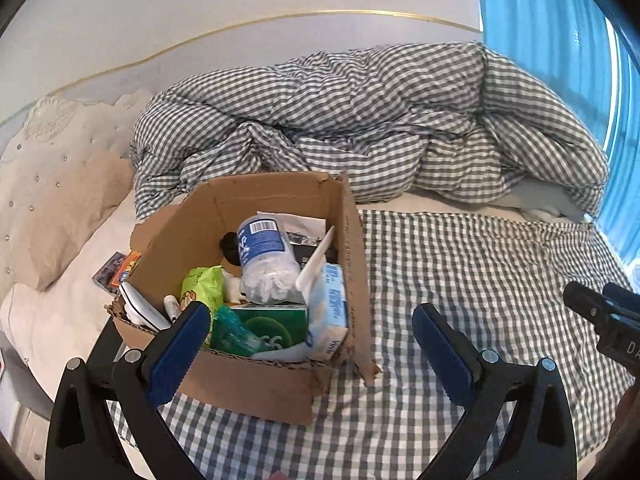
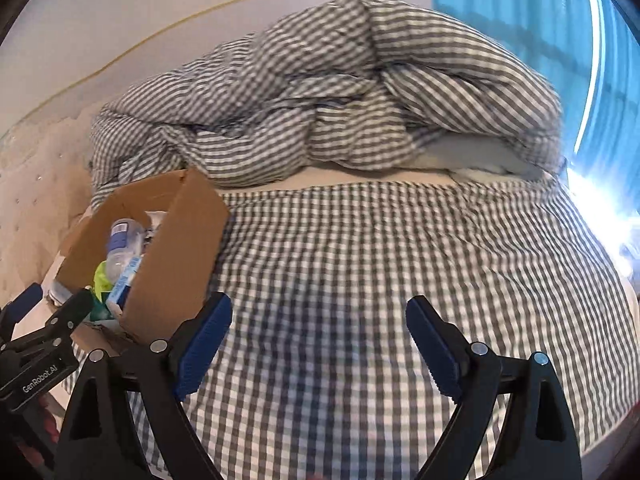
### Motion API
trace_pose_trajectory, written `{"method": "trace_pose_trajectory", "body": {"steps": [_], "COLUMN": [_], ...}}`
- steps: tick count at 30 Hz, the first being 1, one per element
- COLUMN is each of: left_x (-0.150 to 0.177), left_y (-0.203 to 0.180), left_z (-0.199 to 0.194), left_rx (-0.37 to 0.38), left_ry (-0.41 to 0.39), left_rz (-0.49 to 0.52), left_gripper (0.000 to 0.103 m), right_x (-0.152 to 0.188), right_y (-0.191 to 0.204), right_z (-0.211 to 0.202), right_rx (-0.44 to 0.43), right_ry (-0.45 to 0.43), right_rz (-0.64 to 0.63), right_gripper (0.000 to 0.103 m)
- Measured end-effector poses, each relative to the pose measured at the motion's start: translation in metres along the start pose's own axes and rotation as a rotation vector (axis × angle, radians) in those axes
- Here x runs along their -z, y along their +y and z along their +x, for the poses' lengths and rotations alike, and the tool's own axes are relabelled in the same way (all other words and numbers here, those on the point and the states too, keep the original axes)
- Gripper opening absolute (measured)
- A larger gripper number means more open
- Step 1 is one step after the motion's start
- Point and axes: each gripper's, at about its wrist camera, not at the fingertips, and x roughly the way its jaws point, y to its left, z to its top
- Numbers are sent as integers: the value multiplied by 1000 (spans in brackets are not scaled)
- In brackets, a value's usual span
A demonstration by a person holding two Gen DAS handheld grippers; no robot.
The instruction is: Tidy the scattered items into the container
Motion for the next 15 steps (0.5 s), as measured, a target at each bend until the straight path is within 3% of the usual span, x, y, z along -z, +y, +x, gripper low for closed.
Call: {"method": "trace_pose_trajectory", "body": {"steps": [15], "left_x": [6], "left_y": [-18], "left_z": [3], "left_rx": [47], "left_ry": [18], "left_rz": [14], "left_gripper": [103], "right_x": [15], "right_y": [-9], "right_z": [-13], "right_rx": [63], "right_ry": [13], "right_rz": [7], "right_gripper": [91]}}
